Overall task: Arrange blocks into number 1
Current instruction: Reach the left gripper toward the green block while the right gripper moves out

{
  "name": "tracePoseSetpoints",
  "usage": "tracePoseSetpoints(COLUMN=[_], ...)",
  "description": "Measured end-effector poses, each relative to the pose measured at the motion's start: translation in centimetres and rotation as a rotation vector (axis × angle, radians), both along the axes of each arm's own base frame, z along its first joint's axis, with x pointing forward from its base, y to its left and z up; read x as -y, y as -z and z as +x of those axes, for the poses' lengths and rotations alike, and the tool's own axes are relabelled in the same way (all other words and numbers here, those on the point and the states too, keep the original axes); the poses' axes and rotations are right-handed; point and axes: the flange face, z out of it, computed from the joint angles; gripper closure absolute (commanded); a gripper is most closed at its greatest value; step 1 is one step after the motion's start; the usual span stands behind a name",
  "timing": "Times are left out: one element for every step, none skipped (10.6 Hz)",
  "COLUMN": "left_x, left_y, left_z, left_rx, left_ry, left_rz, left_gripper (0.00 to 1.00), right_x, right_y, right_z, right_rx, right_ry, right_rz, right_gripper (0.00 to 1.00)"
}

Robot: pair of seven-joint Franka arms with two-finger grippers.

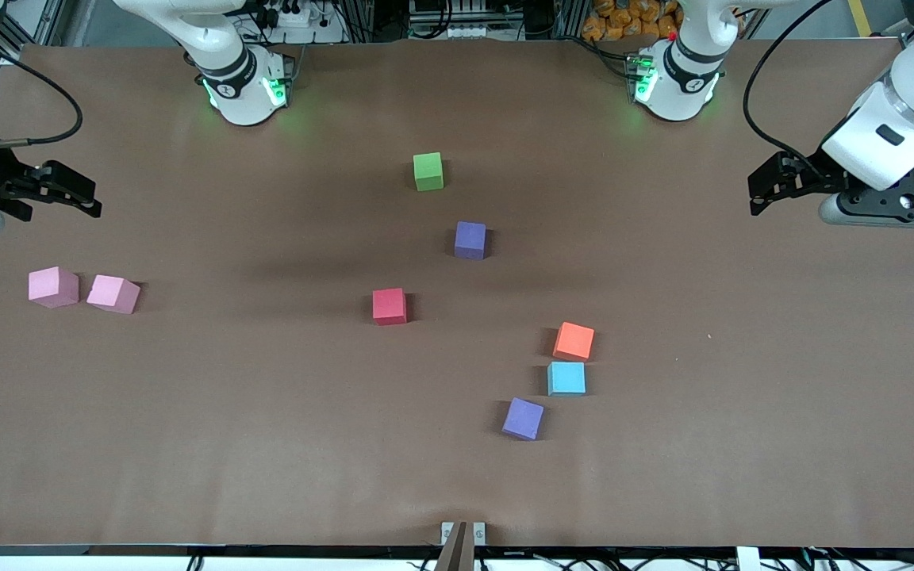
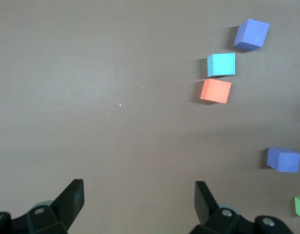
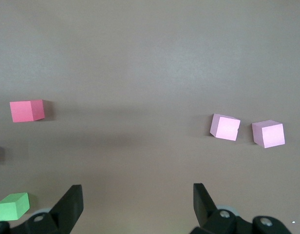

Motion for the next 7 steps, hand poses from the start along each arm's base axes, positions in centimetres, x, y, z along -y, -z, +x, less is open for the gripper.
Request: tracePoseSetpoints(left_x=[0.0,0.0,0.0,0.0,0.0,0.2,1.1], left_y=[0.0,0.1,0.2,0.4,1.0,2.3,4.2], left_z=[0.0,0.1,0.1,0.1,0.2,0.4,0.8], left_rx=[0.001,0.002,0.002,-0.001,-0.012,-0.037,-0.073], left_ry=[0.002,0.006,0.01,0.011,0.011,0.015,0.029], left_rz=[0.0,0.0,0.0,0.0,0.002,0.006,0.009], left_gripper=[0.0,0.0,0.0,0.0,0.0,0.0,0.0], right_x=[0.1,0.1,0.2,0.4,0.5,0.6,0.6], right_y=[0.0,0.0,0.0,0.0,0.0,0.0,0.0], right_z=[0.0,0.0,0.0,0.0,0.0,0.0,0.0], right_rx=[0.0,0.0,0.0,0.0,0.0,0.0,0.0], right_ry=[0.001,0.003,0.004,0.007,0.009,0.01,0.011], right_rz=[0.0,0.0,0.0,0.0,0.0,0.0,0.0], right_gripper=[0.0,0.0,0.0,0.0,0.0,0.0,0.0])
